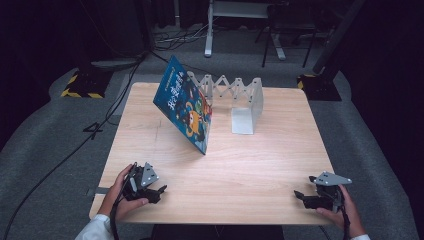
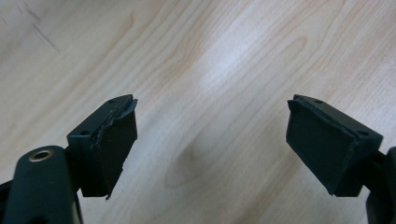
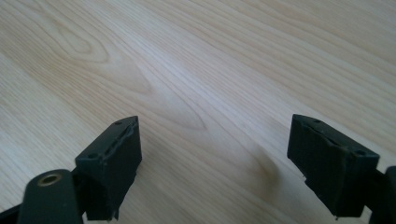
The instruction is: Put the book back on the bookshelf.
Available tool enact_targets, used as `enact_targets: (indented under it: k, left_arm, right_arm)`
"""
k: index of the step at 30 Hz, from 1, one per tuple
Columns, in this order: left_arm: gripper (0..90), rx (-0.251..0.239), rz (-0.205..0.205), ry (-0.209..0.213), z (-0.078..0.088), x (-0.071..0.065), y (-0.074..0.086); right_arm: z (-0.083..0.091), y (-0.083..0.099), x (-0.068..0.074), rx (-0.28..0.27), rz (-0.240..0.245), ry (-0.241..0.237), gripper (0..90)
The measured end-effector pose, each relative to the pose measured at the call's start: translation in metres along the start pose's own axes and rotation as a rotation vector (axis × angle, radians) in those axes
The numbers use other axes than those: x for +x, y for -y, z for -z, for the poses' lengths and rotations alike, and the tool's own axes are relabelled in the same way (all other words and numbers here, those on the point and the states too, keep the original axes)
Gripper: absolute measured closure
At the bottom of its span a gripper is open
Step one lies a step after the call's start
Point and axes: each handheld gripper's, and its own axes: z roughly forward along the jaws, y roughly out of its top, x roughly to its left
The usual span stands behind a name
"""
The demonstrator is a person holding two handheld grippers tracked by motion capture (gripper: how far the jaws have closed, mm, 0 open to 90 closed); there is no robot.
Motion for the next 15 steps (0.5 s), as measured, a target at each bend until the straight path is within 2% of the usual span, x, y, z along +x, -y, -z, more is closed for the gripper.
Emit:
enact_targets:
  k: [1, 2, 3, 4, 6, 7, 8, 9, 11, 13, 15]
  left_arm:
    - [17.0, 0.000, 0.021, 0.005, 0.000, 0.001, 0.004]
    - [16.9, 0.000, 0.021, 0.005, 0.000, 0.001, 0.004]
    - [16.9, 0.001, 0.031, 0.008, 0.000, 0.002, 0.008]
    - [16.9, 0.001, 0.038, 0.009, 0.000, 0.002, 0.010]
    - [16.5, 0.005, 0.082, 0.023, 0.003, 0.008, 0.018]
    - [16.5, 0.005, 0.082, 0.023, 0.003, 0.008, 0.018]
    - [16.5, -0.007, 0.115, 0.030, 0.003, 0.012, 0.024]
    - [16.5, -0.007, 0.115, 0.030, 0.003, 0.012, 0.024]
    - [16.5, -0.040, 0.201, 0.096, 0.002, 0.019, 0.033]
    - [15.7, -0.035, 0.185, 0.093, 0.004, 0.021, 0.036]
    - [15.7, -0.039, 0.196, 0.095, 0.005, 0.021, 0.038]
  right_arm:
    - [0.001, 0.004, -0.003, -0.007, -0.017, 0.005, 18.0]
    - [0.001, 0.004, -0.003, -0.007, -0.017, 0.005, 18.0]
    - [0.004, 0.013, -0.010, -0.019, -0.071, 0.005, 17.9]
    - [0.005, 0.015, -0.012, -0.023, -0.084, 0.007, 17.8]
    - [0.008, 0.020, -0.016, -0.031, -0.113, 0.015, 17.7]
    - [0.008, 0.022, -0.019, -0.034, -0.128, 0.010, 17.4]
    - [0.009, 0.024, -0.020, -0.044, -0.142, 0.012, 17.4]
    - [0.009, 0.025, -0.021, -0.049, -0.140, 0.017, 17.4]
    - [0.008, 0.026, -0.021, -0.057, -0.148, 0.025, 17.3]
    - [0.008, 0.025, -0.021, -0.056, -0.155, 0.032, 17.2]
    - [0.008, 0.025, -0.021, -0.057, -0.155, 0.033, 17.2]
